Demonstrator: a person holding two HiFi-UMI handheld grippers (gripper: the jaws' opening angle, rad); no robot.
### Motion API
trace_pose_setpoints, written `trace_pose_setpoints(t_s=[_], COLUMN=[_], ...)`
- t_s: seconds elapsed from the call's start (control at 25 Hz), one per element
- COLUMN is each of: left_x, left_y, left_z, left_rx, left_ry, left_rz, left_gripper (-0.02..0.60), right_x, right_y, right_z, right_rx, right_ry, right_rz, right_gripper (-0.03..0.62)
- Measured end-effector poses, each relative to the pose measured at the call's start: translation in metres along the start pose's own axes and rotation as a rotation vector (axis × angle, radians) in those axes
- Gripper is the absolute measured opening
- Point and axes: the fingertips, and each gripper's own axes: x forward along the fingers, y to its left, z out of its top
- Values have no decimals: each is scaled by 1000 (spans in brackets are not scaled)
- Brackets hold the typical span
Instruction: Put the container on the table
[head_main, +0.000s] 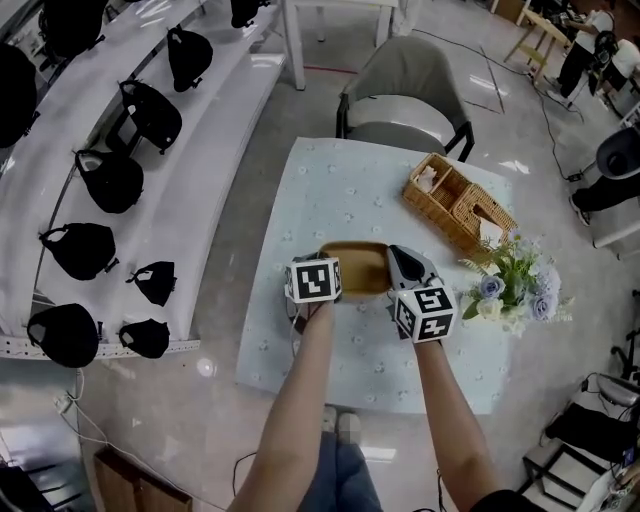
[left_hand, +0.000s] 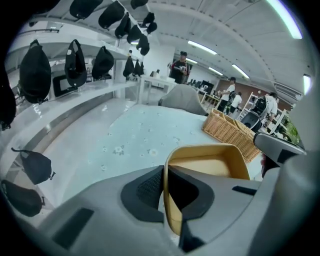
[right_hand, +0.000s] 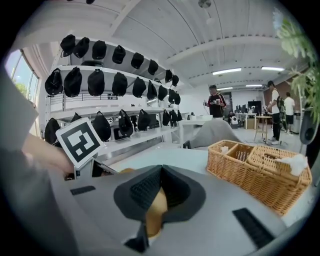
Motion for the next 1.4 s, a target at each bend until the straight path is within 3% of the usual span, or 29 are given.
trace_pose_setpoints(t_s=[0.36,0.48,0.84,1.04,1.4], left_x=[14,11,-1,-32,-148], left_y=[-10,-9,-3,-3,-30], left_z=[-1,-1,-3,12,71], left_rx=[-2,-9,7,55,136], left_ry=[29,32,13,-103,-436], left_rz=[-35,-38,-47,-67,-138], left_gripper=[13,78,81,79,29], right_x=[-2,-3,-5,-14,-74], right_y=[-2,-2,8,17,42], right_z=[-3,-3,0,13,79], right_rx=[1,4,7,2,29], right_ry=[10,10,3,-19,-137], right_rz=[3,2,7,-3,-22], right_gripper=[-2,-2,-2,-2,-2])
